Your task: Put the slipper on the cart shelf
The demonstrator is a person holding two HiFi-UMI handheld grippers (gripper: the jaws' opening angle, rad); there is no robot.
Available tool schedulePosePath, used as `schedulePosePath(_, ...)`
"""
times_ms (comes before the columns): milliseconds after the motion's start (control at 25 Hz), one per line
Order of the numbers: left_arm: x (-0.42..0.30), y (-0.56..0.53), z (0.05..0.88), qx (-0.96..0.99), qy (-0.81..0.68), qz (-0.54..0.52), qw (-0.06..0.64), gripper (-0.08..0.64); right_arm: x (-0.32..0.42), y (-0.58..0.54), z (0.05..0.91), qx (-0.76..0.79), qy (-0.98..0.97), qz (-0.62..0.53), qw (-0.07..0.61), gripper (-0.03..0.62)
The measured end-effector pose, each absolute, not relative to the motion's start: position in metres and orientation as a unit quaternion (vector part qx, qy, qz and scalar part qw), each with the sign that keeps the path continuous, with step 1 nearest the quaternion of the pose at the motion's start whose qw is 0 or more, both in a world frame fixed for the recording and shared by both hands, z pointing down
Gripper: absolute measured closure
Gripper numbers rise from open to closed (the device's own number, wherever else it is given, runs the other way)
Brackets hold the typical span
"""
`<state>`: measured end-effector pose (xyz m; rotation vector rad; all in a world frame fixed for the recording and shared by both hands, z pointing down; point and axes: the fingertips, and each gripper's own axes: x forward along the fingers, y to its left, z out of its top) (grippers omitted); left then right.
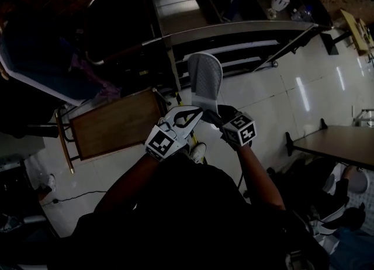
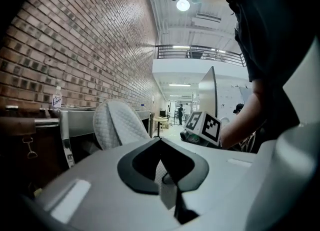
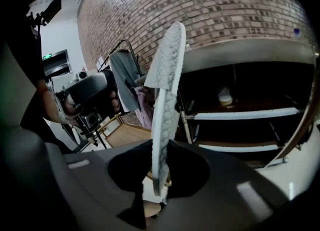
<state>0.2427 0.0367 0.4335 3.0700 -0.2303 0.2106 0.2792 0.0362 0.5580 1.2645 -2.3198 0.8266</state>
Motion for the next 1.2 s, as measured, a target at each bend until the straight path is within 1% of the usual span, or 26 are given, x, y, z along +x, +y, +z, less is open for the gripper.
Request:
schedulePosePath(200,0.245,0.001,0.435,0.996,-0.067,0.054,0.033,0.558,0.285,0.012,0.583,0.44,-0.806,0.336,0.21,0.528)
schedulePosePath(520,0.248,-0.032,0.45,0.995,-0.059,0.056,0.05,0.558,0.269,-0.006,0.612,0.369,-0.805,0.414,0.211,0.526)
schedulePosePath(680,0.254,-0.044,0.455,0.994,-0.066,0.06,0.055,0.558,0.263,-0.004,0.627,0.312,-0.798,0.48,0.188,0.528)
schedulePosePath(840,0.263,-0.057,0.463,0.994,-0.077,0.069,0.047,0.558,0.273,-0.016,0.638,0.29,-0.792,0.511,0.165,0.526)
schedulePosePath(1200,0.291,-0.079,0.479,0.989,-0.1,0.086,0.06,0.558,0.291,-0.043,0.655,0.192,-0.772,0.593,0.12,0.526)
